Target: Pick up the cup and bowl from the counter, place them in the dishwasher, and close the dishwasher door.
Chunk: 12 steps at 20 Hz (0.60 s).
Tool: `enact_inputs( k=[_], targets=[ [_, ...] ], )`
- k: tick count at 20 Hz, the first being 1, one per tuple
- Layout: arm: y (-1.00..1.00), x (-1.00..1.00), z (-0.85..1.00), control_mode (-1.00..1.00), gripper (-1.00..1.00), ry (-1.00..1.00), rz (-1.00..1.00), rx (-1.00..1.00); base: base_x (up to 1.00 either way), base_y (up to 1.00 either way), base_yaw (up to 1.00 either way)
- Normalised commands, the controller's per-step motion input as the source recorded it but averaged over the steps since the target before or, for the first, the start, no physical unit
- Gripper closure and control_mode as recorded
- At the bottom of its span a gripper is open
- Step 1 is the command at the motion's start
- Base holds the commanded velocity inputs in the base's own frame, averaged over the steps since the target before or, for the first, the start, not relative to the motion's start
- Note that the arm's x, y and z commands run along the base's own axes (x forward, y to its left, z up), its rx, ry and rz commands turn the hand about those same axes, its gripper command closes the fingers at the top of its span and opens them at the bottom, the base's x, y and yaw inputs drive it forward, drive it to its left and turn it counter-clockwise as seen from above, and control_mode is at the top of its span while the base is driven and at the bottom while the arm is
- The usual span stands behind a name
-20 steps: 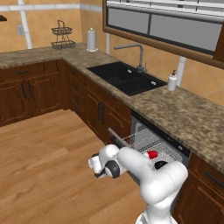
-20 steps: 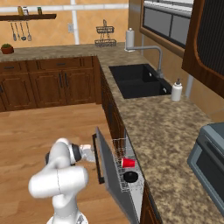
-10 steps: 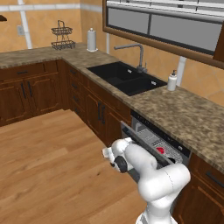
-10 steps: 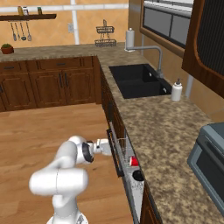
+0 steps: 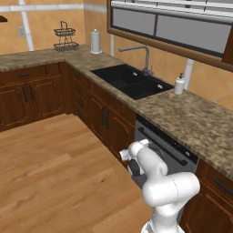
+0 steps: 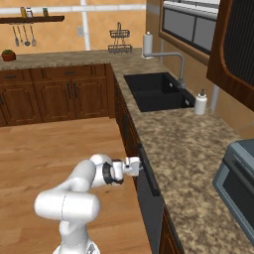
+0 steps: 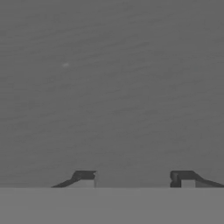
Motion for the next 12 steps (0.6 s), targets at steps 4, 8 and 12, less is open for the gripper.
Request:
enact_inputs(
  k=[4, 8, 12],
  targets=[
    [-0.99, 0.37, -0.11, -1.00, -1.00, 0.02, 0.08, 0.00, 0.00, 0.00, 0.00],
    [-0.79, 0.16, -0.02, -1.00, -1.00, 0.01, 0.12, 0.00, 0.00, 0.00, 0.00],
    [-0.38, 0.00, 0.00, -1.00, -1.00, 0.01, 0.12, 0.00, 0.00, 0.00, 0.00]
  ],
)
